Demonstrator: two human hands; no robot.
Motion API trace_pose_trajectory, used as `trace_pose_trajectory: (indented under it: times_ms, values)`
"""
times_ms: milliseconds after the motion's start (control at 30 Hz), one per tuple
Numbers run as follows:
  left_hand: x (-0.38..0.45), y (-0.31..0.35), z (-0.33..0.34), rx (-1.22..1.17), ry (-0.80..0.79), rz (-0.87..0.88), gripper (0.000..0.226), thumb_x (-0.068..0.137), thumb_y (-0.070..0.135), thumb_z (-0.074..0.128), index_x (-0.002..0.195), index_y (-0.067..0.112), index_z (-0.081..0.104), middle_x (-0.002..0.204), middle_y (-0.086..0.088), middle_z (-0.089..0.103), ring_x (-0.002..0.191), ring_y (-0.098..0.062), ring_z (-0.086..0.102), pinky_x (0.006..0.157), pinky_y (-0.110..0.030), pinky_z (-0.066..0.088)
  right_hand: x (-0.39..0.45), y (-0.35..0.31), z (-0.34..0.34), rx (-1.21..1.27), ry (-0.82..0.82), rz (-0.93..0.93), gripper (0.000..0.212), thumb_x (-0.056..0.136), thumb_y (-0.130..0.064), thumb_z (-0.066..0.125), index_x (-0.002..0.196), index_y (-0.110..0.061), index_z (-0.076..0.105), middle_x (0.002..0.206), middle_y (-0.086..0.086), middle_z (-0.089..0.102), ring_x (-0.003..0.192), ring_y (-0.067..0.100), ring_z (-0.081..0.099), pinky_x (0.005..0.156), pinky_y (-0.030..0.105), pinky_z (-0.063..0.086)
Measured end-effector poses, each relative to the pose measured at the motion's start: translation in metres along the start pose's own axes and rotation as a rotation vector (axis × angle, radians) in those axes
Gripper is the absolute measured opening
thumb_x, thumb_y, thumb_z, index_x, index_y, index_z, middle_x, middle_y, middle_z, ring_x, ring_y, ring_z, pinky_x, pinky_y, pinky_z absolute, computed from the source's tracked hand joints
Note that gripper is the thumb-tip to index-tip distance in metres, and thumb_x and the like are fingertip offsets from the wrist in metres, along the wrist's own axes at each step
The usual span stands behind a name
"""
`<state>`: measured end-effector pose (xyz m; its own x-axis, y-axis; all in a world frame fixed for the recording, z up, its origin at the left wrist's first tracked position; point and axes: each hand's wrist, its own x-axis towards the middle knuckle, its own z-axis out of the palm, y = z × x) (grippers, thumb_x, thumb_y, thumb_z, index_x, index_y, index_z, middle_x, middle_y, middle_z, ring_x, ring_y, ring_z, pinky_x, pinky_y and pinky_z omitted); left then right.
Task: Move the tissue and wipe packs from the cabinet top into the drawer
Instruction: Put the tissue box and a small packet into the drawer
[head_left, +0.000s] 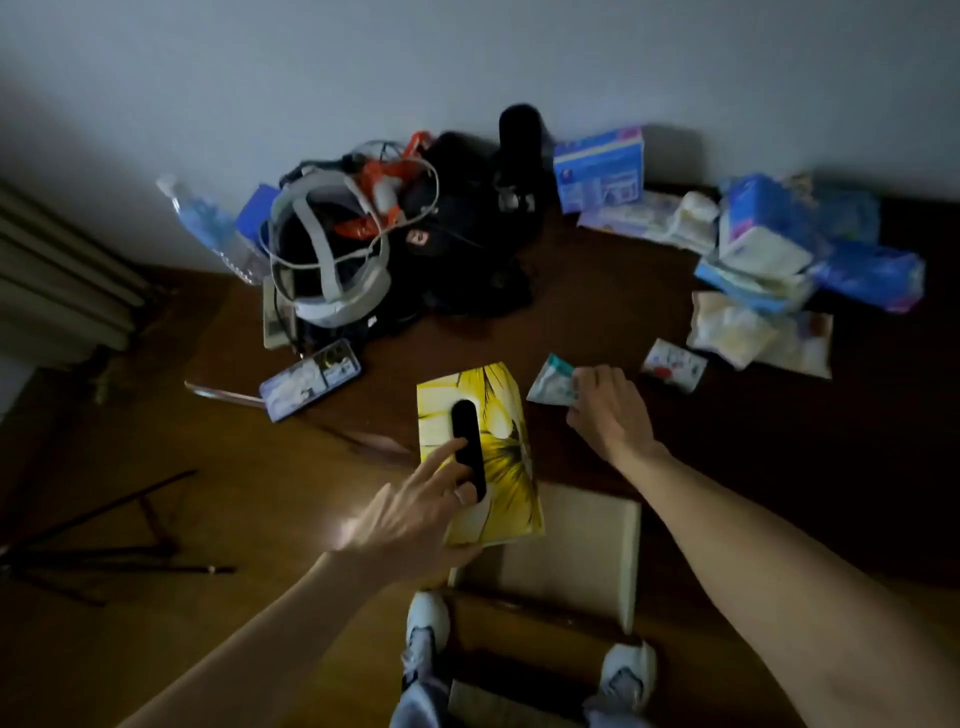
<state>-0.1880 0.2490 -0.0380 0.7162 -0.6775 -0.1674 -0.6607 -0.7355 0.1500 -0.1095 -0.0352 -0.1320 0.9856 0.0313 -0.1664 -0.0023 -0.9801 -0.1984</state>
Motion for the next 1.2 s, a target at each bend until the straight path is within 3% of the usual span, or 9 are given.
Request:
trace_pose_trajectory:
  times_ms: [267, 367, 467, 567, 700, 833, 1000, 1100, 1200]
  values:
    - [-0.062, 0.043, 0.125, -0.089, -0.229, 0.292, 0.05, 0.074, 0.055, 0.076, 0.109, 0.02, 0.068, 0.12, -0.002, 0.067, 0.14, -0.024, 0.043, 0.061, -0.032, 0.063, -0.204, 0.002, 0.077, 0.329, -0.139, 0.23, 0.074, 0.084, -0.028, 0.079, 0.144, -0.008, 0.041, 0.132, 0.01, 0.06, 0.113, 0.023, 0.064, 0.092, 0.033, 0.056]
    - [-0.057, 0.052, 0.187, -0.102, -0.337, 0.298, 0.05, 0.082, 0.052, 0.071, 0.119, 0.018, 0.065, 0.128, -0.002, 0.063, 0.147, -0.021, 0.028, 0.075, -0.035, 0.063, -0.236, 0.006, 0.134, 0.397, -0.267, 0.467, 0.059, 0.093, -0.031, 0.066, 0.143, -0.01, 0.041, 0.129, 0.008, 0.059, 0.1, 0.018, 0.063, 0.073, 0.026, 0.052]
    - [-0.04, 0.047, 0.253, -0.091, -0.394, 0.294, 0.057, 0.087, 0.055, 0.065, 0.128, 0.016, 0.058, 0.137, -0.003, 0.056, 0.152, -0.02, 0.018, 0.089, -0.038, 0.059, -0.236, 0.019, 0.198, 0.447, -0.351, 0.614, 0.045, 0.097, -0.03, 0.059, 0.134, -0.01, 0.044, 0.119, 0.01, 0.059, 0.085, 0.017, 0.055, 0.064, 0.026, 0.04]
    - [-0.01, 0.032, 0.32, -0.107, -0.439, 0.281, 0.057, 0.09, 0.051, 0.065, 0.132, 0.013, 0.055, 0.144, -0.005, 0.05, 0.154, -0.02, 0.012, 0.1, -0.041, 0.053, -0.213, 0.036, 0.259, 0.531, -0.382, 0.669, 0.045, 0.096, -0.029, 0.057, 0.134, -0.01, 0.042, 0.115, 0.012, 0.06, 0.088, 0.024, 0.062, 0.068, 0.034, 0.048]
    - [0.02, 0.008, 0.4, -0.077, -0.457, 0.227, 0.056, 0.087, 0.043, 0.072, 0.13, 0.01, 0.056, 0.144, -0.006, 0.048, 0.154, -0.019, 0.011, 0.099, -0.041, 0.054, -0.179, 0.051, 0.329, 0.683, -0.409, 0.688, 0.049, 0.095, -0.034, 0.056, 0.139, -0.021, 0.039, 0.092, 0.002, 0.064, 0.064, 0.016, 0.066, 0.04, 0.02, 0.045]
    - [0.035, -0.015, 0.463, -0.014, -0.435, 0.192, 0.065, 0.09, 0.054, 0.063, 0.138, 0.012, 0.05, 0.156, -0.008, 0.034, 0.154, -0.02, 0.009, 0.091, -0.041, 0.055, -0.152, 0.061, 0.387, 0.757, -0.496, 0.664, 0.066, 0.088, -0.048, 0.053, 0.147, -0.033, 0.029, 0.104, 0.004, 0.062, 0.075, 0.021, 0.064, 0.056, 0.032, 0.048]
    - [0.039, -0.041, 0.526, 0.021, -0.435, 0.133, 0.07, 0.089, 0.058, 0.062, 0.143, 0.016, 0.046, 0.163, -0.007, 0.024, 0.152, -0.019, 0.014, 0.096, -0.041, 0.053, -0.128, 0.07, 0.45, 0.739, -0.487, 0.638, 0.066, 0.094, -0.042, 0.055, 0.151, -0.025, 0.027, 0.091, 0.0, 0.062, 0.069, 0.015, 0.063, 0.049, 0.022, 0.043]
    - [0.039, -0.052, 0.559, 0.134, -0.416, 0.177, 0.075, 0.089, 0.071, 0.048, 0.14, 0.017, 0.052, 0.156, -0.004, 0.039, 0.152, -0.02, 0.015, 0.12, -0.053, 0.025, -0.118, 0.074, 0.483, 0.747, -0.455, 0.61, 0.067, 0.095, -0.03, 0.057, 0.153, -0.022, 0.026, 0.083, 0.005, 0.065, 0.062, 0.013, 0.063, 0.048, 0.02, 0.047]
    - [0.035, -0.059, 0.58, 0.32, -0.442, 0.25, 0.099, 0.081, 0.085, 0.01, 0.14, 0.02, 0.055, 0.147, -0.002, 0.051, 0.15, -0.022, 0.025, 0.121, -0.061, -0.003, -0.109, 0.075, 0.508, 0.722, -0.396, 0.547, 0.063, 0.092, -0.024, 0.061, 0.15, -0.021, 0.035, 0.084, 0.003, 0.066, 0.06, 0.01, 0.066, 0.046, 0.017, 0.048]
